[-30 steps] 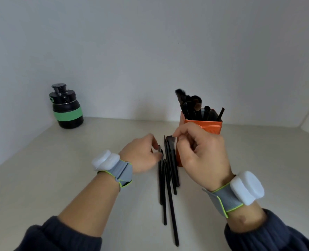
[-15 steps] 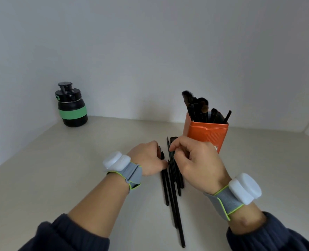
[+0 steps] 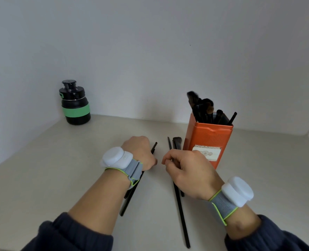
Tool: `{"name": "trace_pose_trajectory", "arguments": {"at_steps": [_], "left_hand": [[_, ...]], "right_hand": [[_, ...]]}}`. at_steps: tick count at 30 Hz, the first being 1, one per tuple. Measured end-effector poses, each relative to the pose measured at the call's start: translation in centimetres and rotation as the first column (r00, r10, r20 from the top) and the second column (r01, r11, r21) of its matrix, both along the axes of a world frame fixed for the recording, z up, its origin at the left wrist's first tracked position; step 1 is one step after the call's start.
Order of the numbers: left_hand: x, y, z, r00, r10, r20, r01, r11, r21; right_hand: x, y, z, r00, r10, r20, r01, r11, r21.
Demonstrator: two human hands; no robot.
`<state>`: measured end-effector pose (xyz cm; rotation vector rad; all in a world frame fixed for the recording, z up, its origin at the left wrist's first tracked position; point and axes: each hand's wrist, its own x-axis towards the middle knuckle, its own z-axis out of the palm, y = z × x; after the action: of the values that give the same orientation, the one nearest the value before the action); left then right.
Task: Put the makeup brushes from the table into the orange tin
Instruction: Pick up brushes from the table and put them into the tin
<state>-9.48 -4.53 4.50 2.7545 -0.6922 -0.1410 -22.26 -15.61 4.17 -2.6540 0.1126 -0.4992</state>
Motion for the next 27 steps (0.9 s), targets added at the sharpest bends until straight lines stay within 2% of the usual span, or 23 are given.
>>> {"name": "trace_pose_trajectory", "arguments": {"at_steps": [3,7,10,14,17,20,23,27], "left_hand": [[0.2,-0.1,-0.1,0.999,0.003,-0.043,-0.005,0.999,-0.048],[0.0,-0.2,-0.1,0.979,-0.021,-0.205,-0.042,0.953,-0.301],[0.0,-0.2,0.1,0.964,-0.048,-0.262,-0.089,0.869,-0.487],[-0.3,-0.2,0.8,0.913,-0.169,-0.372,-0.164,0.682,-0.713],[-0.9,-0.2,1.5,0.879,-0.265,-0.398,-0.181,0.586,-0.790],[-1.3,-0.1,1.8,0.845,-0.351,-0.404,-0.190,0.508,-0.840],[-1.5,0.0,2.2,0.836,-0.393,-0.382,-0.186,0.452,-0.873],[-1.6,0.2,2.4,0.851,-0.386,-0.355,-0.180,0.421,-0.889]], "right_hand": [[0.1,0.1,0.0,1.000,0.001,-0.002,-0.001,1.000,-0.006],[0.3,0.0,-0.3,1.000,-0.007,0.020,0.006,0.999,0.040],[0.5,-0.1,-0.6,0.998,-0.032,0.057,0.023,0.988,0.151],[0.7,0.1,-0.7,0.999,-0.017,0.036,0.004,0.946,0.324],[0.7,0.4,-0.7,0.999,0.033,0.036,-0.046,0.892,0.450],[0.8,0.4,-0.8,0.994,0.031,0.109,-0.083,0.850,0.519],[0.7,0.2,-0.6,0.980,-0.018,0.200,-0.088,0.858,0.506],[0.6,-0.3,-0.2,0.936,-0.130,0.327,-0.049,0.872,0.487]]}}
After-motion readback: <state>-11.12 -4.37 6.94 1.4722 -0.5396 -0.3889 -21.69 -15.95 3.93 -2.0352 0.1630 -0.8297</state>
